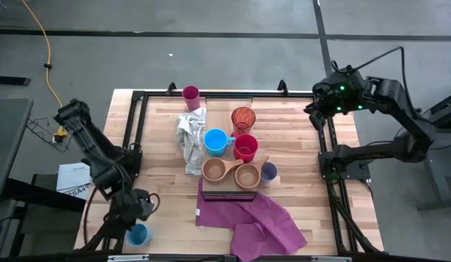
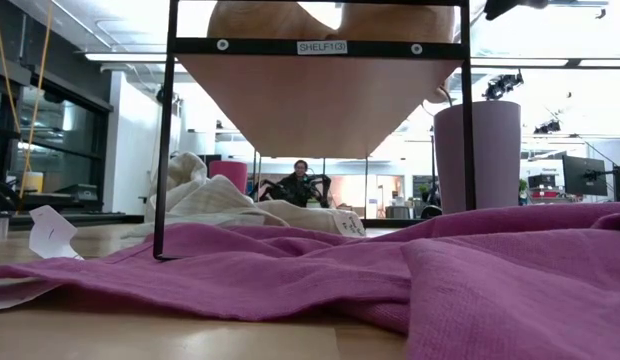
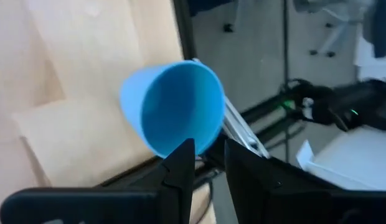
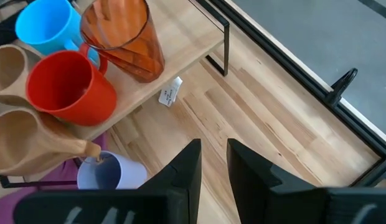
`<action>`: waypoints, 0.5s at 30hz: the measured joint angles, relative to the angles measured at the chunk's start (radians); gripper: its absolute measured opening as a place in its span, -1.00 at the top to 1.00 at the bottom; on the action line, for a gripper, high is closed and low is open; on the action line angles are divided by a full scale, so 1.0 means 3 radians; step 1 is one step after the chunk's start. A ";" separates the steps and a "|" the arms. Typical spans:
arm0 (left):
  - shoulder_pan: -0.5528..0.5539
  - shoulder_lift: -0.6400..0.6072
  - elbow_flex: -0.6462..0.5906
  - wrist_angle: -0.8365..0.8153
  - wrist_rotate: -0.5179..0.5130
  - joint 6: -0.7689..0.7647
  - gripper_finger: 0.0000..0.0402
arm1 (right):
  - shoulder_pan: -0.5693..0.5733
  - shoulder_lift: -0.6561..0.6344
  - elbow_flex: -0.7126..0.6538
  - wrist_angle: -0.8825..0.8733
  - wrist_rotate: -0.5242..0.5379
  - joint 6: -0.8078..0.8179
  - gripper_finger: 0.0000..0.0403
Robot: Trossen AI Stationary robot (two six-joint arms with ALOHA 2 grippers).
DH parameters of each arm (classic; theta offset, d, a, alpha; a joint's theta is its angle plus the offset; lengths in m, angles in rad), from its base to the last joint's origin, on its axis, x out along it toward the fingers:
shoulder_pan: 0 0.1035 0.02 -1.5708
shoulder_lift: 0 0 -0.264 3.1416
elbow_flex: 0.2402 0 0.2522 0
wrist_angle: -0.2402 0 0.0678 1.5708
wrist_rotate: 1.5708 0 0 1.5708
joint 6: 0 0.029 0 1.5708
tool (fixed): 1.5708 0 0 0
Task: Stack small to large cups/mugs on shelf
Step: Put the blue cup on the shelf
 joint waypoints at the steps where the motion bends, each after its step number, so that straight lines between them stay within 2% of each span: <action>1: -0.0002 0.0025 0.0021 -0.0015 -0.0061 -0.0025 0.62 | 0.0000 -0.0018 0.0000 0.0000 -0.0009 0.0000 0.66; 6: -0.0009 0.0044 0.0151 -0.0077 -0.0420 -0.0137 0.62 | 0.0001 -0.0090 0.0000 0.0000 -0.0076 -0.0001 0.66; 15: -0.0019 0.0130 0.0165 -0.0189 -0.0474 -0.0328 0.62 | 0.0000 -0.0152 0.0000 -0.0023 -0.0137 -0.0028 0.66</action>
